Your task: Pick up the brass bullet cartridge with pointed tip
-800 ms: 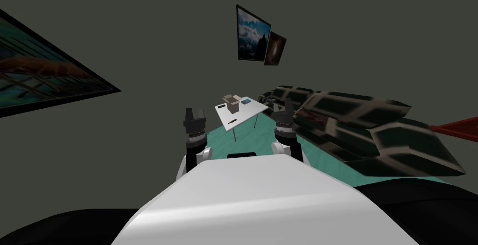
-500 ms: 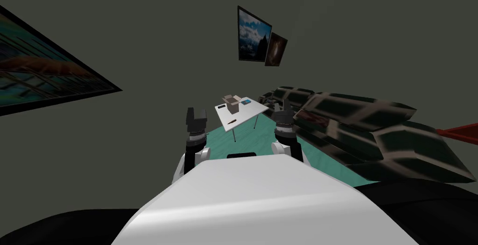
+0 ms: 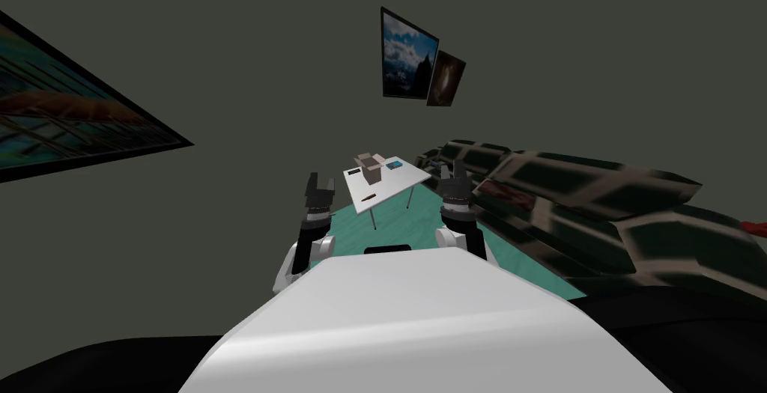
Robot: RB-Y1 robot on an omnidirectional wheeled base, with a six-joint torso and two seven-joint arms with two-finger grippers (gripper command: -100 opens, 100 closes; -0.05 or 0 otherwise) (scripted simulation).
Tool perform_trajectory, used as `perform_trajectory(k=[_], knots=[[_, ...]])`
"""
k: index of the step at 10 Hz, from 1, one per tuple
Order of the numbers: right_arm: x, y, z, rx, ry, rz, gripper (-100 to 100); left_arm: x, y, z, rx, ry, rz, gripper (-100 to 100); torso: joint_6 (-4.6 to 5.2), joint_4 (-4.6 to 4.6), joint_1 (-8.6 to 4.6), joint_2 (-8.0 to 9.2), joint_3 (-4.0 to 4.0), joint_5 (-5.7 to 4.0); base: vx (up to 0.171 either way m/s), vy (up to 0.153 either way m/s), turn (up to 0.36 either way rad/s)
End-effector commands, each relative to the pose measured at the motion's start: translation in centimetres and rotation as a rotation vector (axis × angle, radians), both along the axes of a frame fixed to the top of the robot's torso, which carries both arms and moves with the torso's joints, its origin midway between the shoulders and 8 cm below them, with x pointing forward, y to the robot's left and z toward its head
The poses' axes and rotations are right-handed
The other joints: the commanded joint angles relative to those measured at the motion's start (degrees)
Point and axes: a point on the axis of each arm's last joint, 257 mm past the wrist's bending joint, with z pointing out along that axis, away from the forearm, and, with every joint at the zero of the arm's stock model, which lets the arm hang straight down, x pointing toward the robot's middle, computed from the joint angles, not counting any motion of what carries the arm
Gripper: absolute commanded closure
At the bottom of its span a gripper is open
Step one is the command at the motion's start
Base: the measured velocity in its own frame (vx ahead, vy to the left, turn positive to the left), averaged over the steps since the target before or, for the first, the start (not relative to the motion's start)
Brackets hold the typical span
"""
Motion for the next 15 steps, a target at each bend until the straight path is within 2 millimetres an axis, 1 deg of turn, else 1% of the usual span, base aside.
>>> perform_trajectory(k=[1,3,4,5,6,7,10,11,14,15], knots=[[0.0,0.0,0.0,0.000,0.000,0.000,0,1.0,0.6,-1.2,-0.021,0.055,-0.011,-100,0.00,0.00,0.00,0.00,0.00,0.00,0.034,-0.065,0.054],[0.0,0.0,0.0,0.000,0.000,0.000,0,2.0,1.1,-2.3,-0.041,0.106,-0.018,-100,-0.01,0.02,-0.07,0.05,0.03,0.00,0.042,-0.114,0.063],[0.0,0.0,0.0,0.000,0.000,0.000,0,2.8,1.6,-3.2,-0.063,0.147,-0.026,-100,0.00,0.02,-0.02,0.07,0.04,0.00,0.049,-0.088,0.056],[0.0,0.0,0.0,0.000,0.000,0.000,0,2.9,1.6,-3.4,-0.063,0.155,-0.025,-100,-0.01,0.01,0.02,0.03,0.03,0.01,0.044,-0.064,0.039],[0.0,0.0,0.0,0.000,0.000,0.000,0,3.6,2.1,-4.3,-0.087,0.197,-0.032,-100,0.00,0.01,0.11,0.04,0.03,0.03,0.041,-0.078,0.048],[0.0,0.0,0.0,0.000,0.000,0.000,0,3.7,2.2,-4.5,-0.088,0.206,-0.030,-100,-0.01,0.01,0.08,0.05,0.03,0.03,0.034,-0.075,0.045],[0.0,0.0,0.0,0.000,0.000,0.000,0,5.2,3.3,-6.6,-0.138,0.295,-0.041,-100,0.00,0.02,0.06,0.06,0.04,0.01,0.049,-0.094,0.053],[0.0,0.0,0.0,0.000,0.000,0.000,0,5.4,3.4,-7.1,-0.140,0.314,-0.036,-100,-0.01,0.00,0.00,-0.01,0.00,0.01,0.049,-0.091,0.037],[0.0,0.0,0.0,0.000,0.000,0.000,0,6.7,4.7,-9.3,-0.189,0.401,-0.040,-100,0.00,0.01,0.04,0.06,0.04,0.01,0.043,-0.096,0.042],[0.0,0.0,0.0,0.000,0.000,0.000,0,6.9,4.8,-9.9,-0.192,0.427,-0.034,-100,-0.01,0.01,-0.01,0.02,0.02,0.00,0.039,-0.087,0.033]])
